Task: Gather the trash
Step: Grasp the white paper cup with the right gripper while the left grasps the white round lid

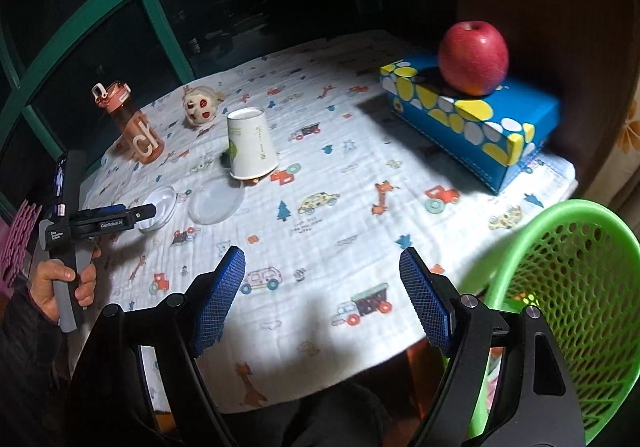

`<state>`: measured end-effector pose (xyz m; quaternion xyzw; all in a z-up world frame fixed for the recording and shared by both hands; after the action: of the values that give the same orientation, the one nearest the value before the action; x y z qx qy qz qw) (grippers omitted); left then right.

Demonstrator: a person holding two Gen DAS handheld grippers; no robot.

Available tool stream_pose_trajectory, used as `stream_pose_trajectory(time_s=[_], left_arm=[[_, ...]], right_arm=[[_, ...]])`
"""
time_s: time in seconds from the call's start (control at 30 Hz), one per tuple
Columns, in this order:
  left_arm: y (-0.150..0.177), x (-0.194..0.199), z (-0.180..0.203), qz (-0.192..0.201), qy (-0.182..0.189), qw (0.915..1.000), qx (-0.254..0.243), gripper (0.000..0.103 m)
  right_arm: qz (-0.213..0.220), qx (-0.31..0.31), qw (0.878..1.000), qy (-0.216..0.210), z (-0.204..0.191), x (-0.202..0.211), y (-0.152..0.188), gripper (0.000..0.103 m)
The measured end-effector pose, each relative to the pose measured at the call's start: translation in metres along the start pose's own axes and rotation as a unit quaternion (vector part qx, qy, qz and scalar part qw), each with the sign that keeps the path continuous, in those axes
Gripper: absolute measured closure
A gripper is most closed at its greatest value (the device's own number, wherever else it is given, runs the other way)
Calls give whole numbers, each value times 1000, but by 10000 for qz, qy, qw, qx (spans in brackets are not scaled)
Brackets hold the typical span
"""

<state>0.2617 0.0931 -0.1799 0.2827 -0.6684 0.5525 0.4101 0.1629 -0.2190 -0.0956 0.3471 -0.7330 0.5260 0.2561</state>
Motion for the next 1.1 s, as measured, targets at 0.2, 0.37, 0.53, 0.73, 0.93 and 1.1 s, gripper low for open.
stream_pose_trajectory(time_s=[0.2, 0.37, 0.53, 0.73, 0.93, 1.1], left_arm=[[-2, -14, -4, -83, 42, 9997, -217, 11], [0, -24, -11, -159, 47, 9995, -279, 11], [1, -33, -17, -220, 167, 9994, -219, 10], [2, -45, -20, -311, 355, 9988, -113, 10], [1, -54, -18, -358, 480, 9982, -75, 10], [1, -55, -20, -288, 563, 9980, 14, 10]], right_arm=[[-201, 221, 9994, -167, -34, -30, 0, 24], [-313, 338, 9985, -287, -55, -52, -6, 24], [-347, 218, 9981, -449, -66, -74, -25, 24], [-410, 74, 9976, -556, -75, -107, -55, 24], [-455, 72, 9971, -601, -85, -139, -75, 24], [-514, 60, 9973, -529, -91, -166, -87, 24]])
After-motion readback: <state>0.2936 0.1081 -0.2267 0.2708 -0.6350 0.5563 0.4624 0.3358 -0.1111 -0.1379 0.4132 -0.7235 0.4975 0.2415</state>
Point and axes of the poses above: each gripper's, at about its wrist camera, not at the fingertips, and x roughly against the way its jaws point, z to its right, y to its underside, the point moved 9 cm from there along -x, roughly the way its jaws point, and after that the axes turned 11 degrees about -x, right-handed, at the moved point
